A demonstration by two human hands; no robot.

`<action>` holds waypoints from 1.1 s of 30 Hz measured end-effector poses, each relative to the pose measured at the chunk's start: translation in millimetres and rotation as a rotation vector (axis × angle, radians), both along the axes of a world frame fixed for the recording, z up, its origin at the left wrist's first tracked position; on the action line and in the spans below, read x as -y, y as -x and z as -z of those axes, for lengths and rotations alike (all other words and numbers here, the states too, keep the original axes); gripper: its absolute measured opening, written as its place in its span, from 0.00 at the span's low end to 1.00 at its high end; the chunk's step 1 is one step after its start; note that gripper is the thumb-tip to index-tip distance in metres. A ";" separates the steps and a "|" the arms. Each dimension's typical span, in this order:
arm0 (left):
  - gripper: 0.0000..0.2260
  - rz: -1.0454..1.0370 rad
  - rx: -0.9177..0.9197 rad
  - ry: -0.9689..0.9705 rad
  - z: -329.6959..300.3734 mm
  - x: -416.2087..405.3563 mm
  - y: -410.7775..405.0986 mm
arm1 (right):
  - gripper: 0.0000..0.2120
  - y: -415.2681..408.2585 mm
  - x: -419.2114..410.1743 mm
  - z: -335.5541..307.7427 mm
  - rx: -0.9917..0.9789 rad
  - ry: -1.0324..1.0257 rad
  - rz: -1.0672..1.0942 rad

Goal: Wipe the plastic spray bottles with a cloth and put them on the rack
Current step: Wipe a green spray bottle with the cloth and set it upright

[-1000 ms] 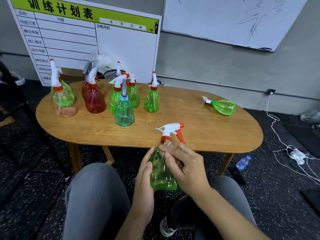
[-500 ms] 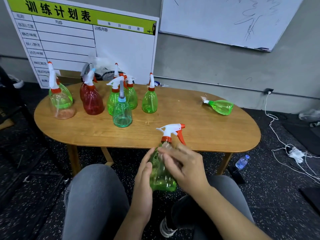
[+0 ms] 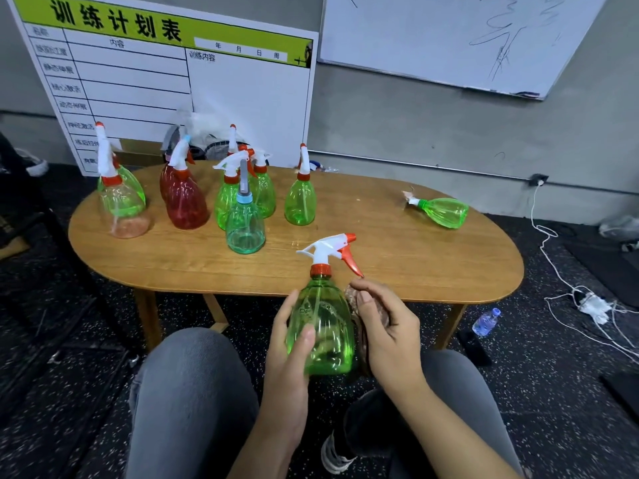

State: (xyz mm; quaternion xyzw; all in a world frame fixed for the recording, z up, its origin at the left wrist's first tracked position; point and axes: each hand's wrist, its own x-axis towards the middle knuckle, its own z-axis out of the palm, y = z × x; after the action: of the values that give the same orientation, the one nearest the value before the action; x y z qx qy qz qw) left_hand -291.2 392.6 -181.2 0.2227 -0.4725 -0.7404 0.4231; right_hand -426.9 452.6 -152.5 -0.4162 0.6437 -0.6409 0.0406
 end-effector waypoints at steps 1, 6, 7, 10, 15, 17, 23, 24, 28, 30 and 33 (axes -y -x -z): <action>0.28 -0.004 0.011 0.009 0.2 0.2 -0.4 | 0.10 -1.2 -0.7 0.5 0.010 -0.001 -0.009; 0.22 0.017 0.051 0.034 3.4 0.5 3.0 | 0.10 -1.2 2.6 -3.8 0.013 0.029 -0.014; 0.21 0.030 0.061 0.037 4.2 0.6 4.0 | 0.11 -0.8 4.5 -5.5 0.007 0.030 -0.013; 0.21 0.065 0.057 0.019 4.3 -0.4 5.3 | 0.12 -1.9 9.3 -11.2 -0.003 -0.006 -0.027; 0.21 0.051 0.010 -0.039 4.6 0.4 3.2 | 0.13 -7.2 10.1 -7.6 -0.155 -0.132 -0.041; 0.19 0.034 -0.007 -0.052 2.2 0.8 1.8 | 0.14 -11.2 4.4 -6.0 -0.316 -0.144 -0.054; 0.23 0.030 -0.053 -0.061 -2.1 0.2 -1.0 | 0.10 -20.3 -26.4 8.5 -0.894 -0.107 -0.222; 0.23 0.033 -0.049 -0.063 -2.1 -0.1 -0.9 | 0.10 -17.6 -28.5 7.9 -0.951 -0.103 -0.227; 0.19 0.020 -0.019 -0.058 1.4 2.6 1.7 | 0.11 -9.3 -19.7 0.0 -0.980 -0.124 -0.177; 0.18 0.006 0.012 -0.030 1.7 4.0 3.1 | 0.13 -7.5 -6.5 -6.5 -0.798 -0.148 -0.089; 0.20 0.001 0.065 0.001 3.5 3.4 3.2 | 0.17 -6.3 13.0 -18.3 -0.507 -0.200 0.057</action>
State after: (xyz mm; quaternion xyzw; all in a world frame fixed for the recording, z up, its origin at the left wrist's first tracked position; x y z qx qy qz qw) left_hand -294.4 389.3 -184.7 0.2463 -0.4864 -0.7329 0.4070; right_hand -420.6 439.6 -134.2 -0.5390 0.7047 -0.4506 -0.0989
